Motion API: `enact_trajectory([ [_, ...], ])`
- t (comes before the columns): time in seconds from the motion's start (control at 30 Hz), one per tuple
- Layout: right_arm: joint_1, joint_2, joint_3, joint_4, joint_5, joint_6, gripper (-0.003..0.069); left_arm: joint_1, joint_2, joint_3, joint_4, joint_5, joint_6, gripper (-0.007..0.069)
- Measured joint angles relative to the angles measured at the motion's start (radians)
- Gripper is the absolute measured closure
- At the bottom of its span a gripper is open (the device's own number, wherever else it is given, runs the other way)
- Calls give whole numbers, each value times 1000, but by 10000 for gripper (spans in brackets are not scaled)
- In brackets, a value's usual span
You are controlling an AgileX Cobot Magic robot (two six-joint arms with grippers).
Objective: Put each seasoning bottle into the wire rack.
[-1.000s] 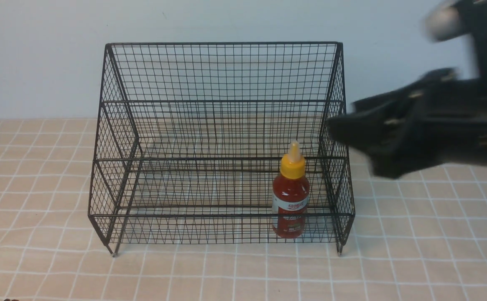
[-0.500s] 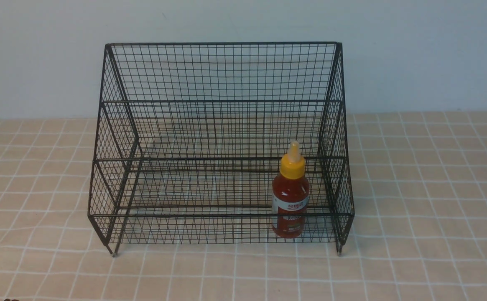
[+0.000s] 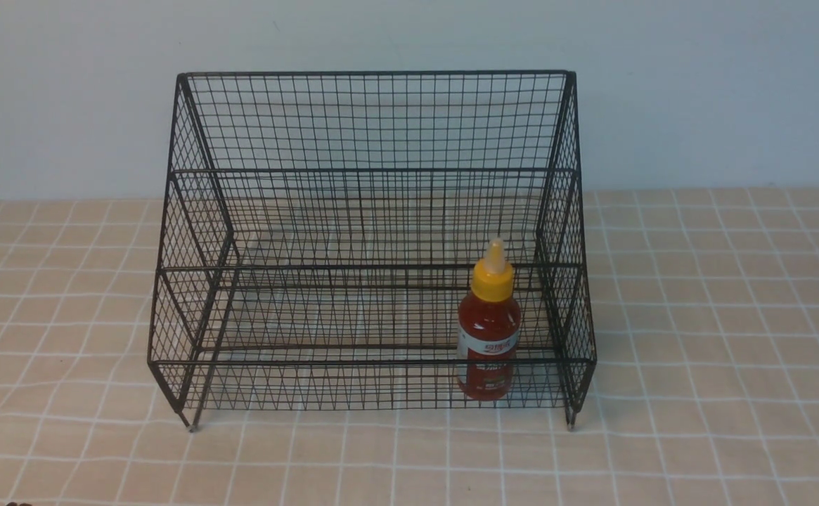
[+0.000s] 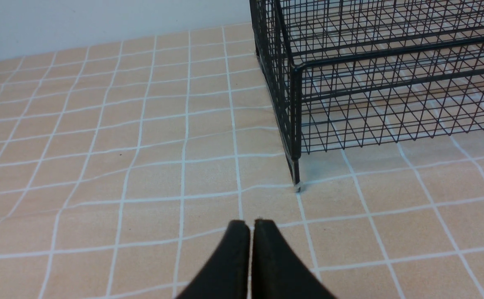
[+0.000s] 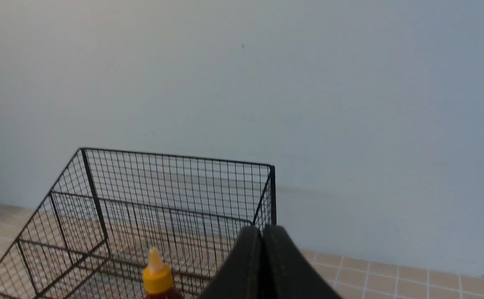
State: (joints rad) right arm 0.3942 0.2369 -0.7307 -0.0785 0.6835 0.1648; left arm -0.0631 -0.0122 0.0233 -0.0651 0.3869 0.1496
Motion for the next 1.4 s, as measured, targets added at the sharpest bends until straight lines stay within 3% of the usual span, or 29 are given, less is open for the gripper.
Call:
enact_trajectory([
  [0.13, -61, -32, 104, 0, -52, -13, 672, 0, 0, 0, 0, 0, 0, 631],
  [0.3, -266, -121, 417, -13, -200, -23, 672, 0, 0, 0, 0, 0, 0, 631],
  [0.47, -365, -212, 680, -20, -315, -24, 672, 0, 0, 0, 0, 0, 0, 631],
  [1.4, -374, -248, 751, -24, -309, -24, 673, 0, 0, 0, 1, 0, 0, 631],
])
